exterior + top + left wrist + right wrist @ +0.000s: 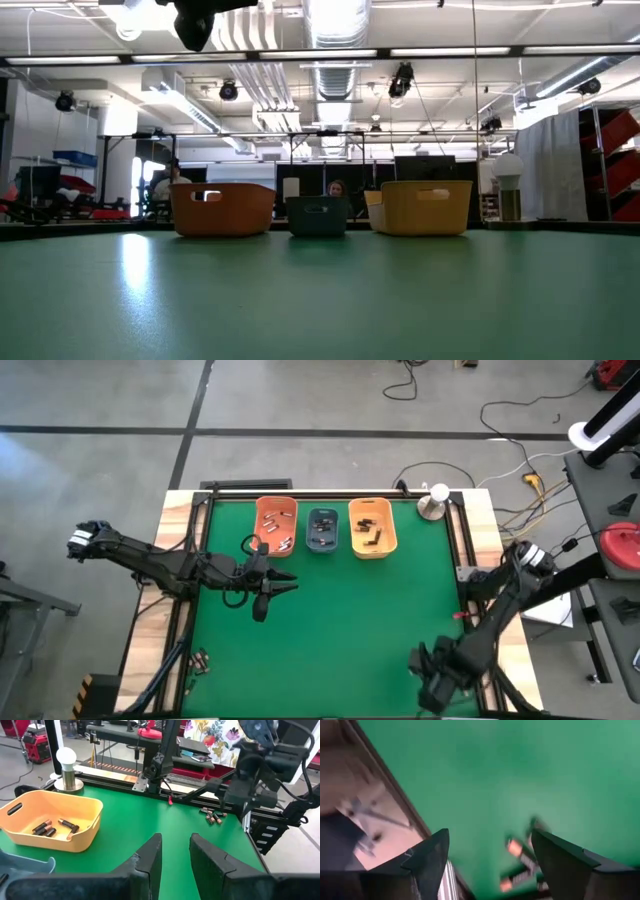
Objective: Sort batteries
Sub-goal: Put the large black battery into the yellow bin
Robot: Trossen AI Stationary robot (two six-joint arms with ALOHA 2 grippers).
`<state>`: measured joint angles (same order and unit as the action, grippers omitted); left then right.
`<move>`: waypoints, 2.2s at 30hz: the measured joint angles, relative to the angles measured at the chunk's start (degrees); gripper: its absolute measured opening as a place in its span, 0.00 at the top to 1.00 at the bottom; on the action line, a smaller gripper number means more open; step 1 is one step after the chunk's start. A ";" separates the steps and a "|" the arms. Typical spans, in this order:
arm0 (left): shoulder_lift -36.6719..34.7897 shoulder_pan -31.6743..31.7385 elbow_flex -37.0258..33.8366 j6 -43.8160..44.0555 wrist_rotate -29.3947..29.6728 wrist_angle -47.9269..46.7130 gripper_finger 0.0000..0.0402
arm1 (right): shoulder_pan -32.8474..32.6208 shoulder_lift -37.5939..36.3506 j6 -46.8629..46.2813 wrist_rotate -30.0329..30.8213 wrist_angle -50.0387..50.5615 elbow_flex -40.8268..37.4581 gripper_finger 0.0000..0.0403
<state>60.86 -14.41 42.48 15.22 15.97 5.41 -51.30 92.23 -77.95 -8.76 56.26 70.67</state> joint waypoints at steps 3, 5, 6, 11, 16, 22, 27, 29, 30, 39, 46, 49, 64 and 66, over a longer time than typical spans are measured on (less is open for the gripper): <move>0.00 0.00 0.00 0.12 -0.58 -0.01 0.80 | -3.61 1.97 0.38 -3.16 -0.08 0.67 0.35; 0.00 0.00 0.00 0.40 -1.74 0.00 0.80 | -5.94 3.01 1.80 -3.28 -0.03 0.97 0.37; 0.00 -0.09 0.00 0.71 -1.99 0.00 0.80 | -6.83 3.39 2.97 -3.44 -0.08 0.99 0.38; 0.00 -0.30 0.00 1.58 -3.11 0.04 0.80 | -8.99 5.24 8.03 -3.54 -0.01 0.31 0.43; 0.00 -0.81 0.00 2.63 -3.10 0.24 0.80 | -9.09 6.16 9.02 -3.44 -0.39 -2.01 0.46; 0.00 -1.70 0.00 3.30 -3.13 0.96 0.80 | -9.47 5.81 9.89 -3.72 -2.08 -6.49 0.50; 0.00 -2.13 0.00 4.34 -3.13 1.22 0.80 | -9.59 5.81 10.06 -5.54 -8.26 -9.68 0.54; 0.00 -2.16 0.00 5.01 -3.13 1.22 0.80 | -9.65 5.81 10.05 -5.77 -9.98 -10.57 0.55; 0.00 -2.16 0.00 5.23 -3.13 1.22 0.80 | -9.65 5.81 10.05 -5.78 -10.69 -11.13 0.56; 0.00 -2.16 0.00 6.19 -3.13 1.53 0.80 | -9.67 5.55 10.38 -5.71 -12.26 -13.61 0.67; 0.00 -2.16 0.00 6.28 -3.10 1.51 0.80 | -9.69 5.57 12.18 -4.69 -11.68 -13.67 0.82; 0.00 -2.16 0.00 5.74 -3.10 1.48 0.80 | -9.69 5.68 14.55 -4.60 -11.37 -13.22 0.87; 0.00 -2.16 0.00 3.28 -3.41 0.72 0.80 | -5.10 5.96 22.79 -2.23 -12.27 -7.64 0.87; 0.00 -2.16 0.00 3.28 -3.41 0.85 0.80 | -3.05 5.98 24.34 -0.43 -12.30 -6.88 0.88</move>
<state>60.86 -16.58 42.48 18.50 12.56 6.26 -54.35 98.21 -53.61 -9.19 43.96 63.78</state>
